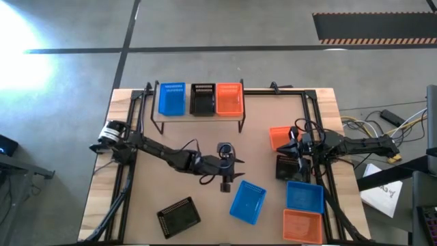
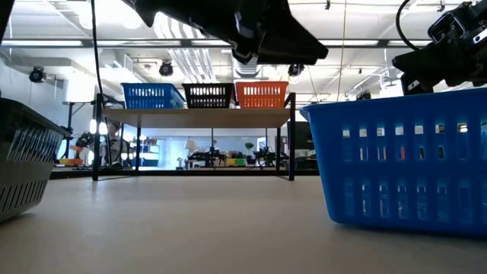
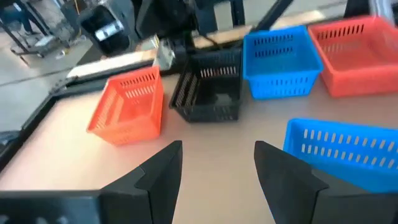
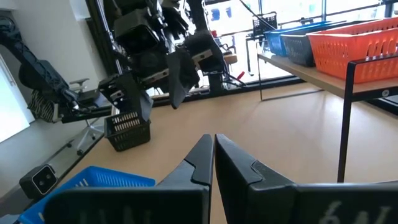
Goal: Stack baskets on shelf by color
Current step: Stack the left black basket on top of the black basket on the shelf
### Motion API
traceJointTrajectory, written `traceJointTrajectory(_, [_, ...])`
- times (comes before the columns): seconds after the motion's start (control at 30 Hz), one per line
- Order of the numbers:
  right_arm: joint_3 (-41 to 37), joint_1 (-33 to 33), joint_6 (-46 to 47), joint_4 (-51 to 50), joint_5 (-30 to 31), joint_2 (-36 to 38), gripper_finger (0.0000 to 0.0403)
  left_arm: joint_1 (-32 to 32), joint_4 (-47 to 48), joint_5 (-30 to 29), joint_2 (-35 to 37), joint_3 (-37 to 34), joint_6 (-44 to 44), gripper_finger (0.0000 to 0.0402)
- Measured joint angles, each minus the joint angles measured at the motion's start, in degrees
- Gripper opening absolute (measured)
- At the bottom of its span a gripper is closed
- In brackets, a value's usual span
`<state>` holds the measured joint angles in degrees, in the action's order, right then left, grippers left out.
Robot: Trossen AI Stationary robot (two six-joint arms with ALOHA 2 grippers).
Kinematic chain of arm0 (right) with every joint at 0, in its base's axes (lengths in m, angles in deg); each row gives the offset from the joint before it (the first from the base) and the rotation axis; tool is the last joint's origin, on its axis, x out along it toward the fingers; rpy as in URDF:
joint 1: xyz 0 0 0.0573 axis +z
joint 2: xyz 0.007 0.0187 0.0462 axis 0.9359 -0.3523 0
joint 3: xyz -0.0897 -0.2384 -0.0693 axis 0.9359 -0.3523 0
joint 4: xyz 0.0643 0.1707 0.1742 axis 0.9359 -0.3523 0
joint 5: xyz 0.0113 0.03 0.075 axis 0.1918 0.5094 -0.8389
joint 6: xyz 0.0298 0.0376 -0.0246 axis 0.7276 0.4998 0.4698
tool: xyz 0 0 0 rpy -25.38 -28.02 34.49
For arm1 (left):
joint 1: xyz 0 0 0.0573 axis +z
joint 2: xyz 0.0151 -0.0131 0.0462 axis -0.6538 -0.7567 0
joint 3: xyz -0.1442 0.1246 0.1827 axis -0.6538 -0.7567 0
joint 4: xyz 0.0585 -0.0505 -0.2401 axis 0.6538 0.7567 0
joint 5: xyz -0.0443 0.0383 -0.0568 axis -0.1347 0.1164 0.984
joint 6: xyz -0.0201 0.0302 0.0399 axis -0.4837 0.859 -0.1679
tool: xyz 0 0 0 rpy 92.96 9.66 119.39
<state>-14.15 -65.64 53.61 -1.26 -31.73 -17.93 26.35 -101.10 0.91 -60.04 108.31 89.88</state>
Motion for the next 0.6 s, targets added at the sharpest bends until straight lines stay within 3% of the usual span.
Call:
traceJointTrajectory(0.2, [0.01,0.01,0.0,-0.01,0.0,0.0,0.0009,-0.04,5.55,-0.01,0.09,0.0,-1.54,0.0185])
traceJointTrajectory(0.6, [0.42,-0.01,-0.56,1.57,-0.02,0.02,0.0009,-2.68,31.23,-2.42,4.49,0.4,-19.57,0.0185])
